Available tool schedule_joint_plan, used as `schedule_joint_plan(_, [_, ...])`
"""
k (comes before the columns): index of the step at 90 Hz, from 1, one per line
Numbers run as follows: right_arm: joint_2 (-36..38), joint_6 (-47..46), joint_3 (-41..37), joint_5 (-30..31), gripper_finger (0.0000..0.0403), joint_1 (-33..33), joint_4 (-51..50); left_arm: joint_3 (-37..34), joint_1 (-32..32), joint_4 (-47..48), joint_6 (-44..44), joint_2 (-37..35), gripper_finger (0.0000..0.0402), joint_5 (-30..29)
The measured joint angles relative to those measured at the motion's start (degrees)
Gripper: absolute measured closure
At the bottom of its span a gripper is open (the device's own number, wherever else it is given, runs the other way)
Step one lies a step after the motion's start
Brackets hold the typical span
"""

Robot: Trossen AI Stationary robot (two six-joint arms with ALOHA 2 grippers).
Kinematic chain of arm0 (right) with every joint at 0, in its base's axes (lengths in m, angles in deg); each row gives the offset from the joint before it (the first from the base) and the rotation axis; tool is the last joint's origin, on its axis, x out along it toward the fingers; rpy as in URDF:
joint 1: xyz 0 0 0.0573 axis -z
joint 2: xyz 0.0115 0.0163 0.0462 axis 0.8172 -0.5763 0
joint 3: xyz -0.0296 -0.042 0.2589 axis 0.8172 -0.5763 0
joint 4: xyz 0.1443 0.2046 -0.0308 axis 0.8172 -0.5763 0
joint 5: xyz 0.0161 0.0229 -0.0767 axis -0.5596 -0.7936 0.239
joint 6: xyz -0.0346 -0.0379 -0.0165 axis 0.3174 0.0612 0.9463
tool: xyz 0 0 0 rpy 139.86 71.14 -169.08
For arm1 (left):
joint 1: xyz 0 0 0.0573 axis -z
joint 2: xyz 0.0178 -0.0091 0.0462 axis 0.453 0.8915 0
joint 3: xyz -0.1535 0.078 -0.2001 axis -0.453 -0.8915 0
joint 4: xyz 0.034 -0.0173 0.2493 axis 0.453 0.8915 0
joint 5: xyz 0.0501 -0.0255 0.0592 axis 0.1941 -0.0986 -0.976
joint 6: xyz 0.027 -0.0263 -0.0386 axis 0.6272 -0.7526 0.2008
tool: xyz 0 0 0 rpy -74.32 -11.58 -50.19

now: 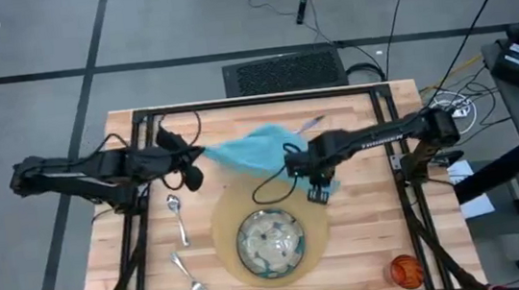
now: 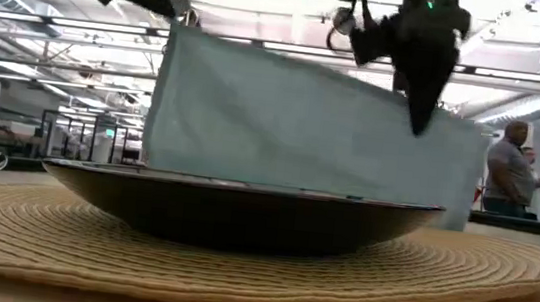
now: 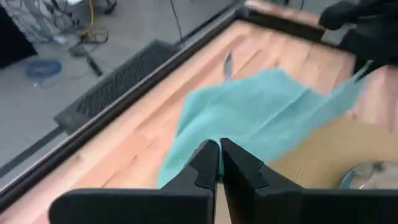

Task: Set table place
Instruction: Fold the blue napkin

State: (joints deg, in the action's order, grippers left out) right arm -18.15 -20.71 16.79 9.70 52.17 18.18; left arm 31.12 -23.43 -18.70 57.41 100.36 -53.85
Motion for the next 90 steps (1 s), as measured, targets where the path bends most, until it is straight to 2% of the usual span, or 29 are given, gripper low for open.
schedule_joint_plan(14, [0.00,-4.05,-4.74,-1.59,0.0310,-1.44,6.33,-0.11,0.00,2.39,-1.64,3.09,0.0401,-0.44])
schedule_joint_plan(24, [0.04,-6.45,-7.60,-1.47,0.0259,-3.04,12.12,-0.11,0.00,1.67,-1.83,4.25,0.0402,1.68])
schedule_joint_plan(38, [0.04,-7.80,-9.90,-4.99,0.0216,-6.89,24.29,-0.13,0.02,1.87,-1.84,5.98,0.0402,2.67])
schedule_joint_plan(71, [0.05,-14.32,-16.49,-2.56,0.0207,-8.72,27.48,-0.13,0.00,1.81,-1.82,7.25,0.0402,2.91])
schedule_joint_plan(83, [0.04,-18.18,-16.78,1.97,0.0207,-8.72,26.85,-0.13,0.00,1.83,-1.59,7.24,0.0402,2.91])
schedule_joint_plan(90, [0.21,-24.38,-16.70,3.56,0.0207,-8.72,24.71,-0.13,0.01,1.98,-1.42,7.24,0.0402,2.91])
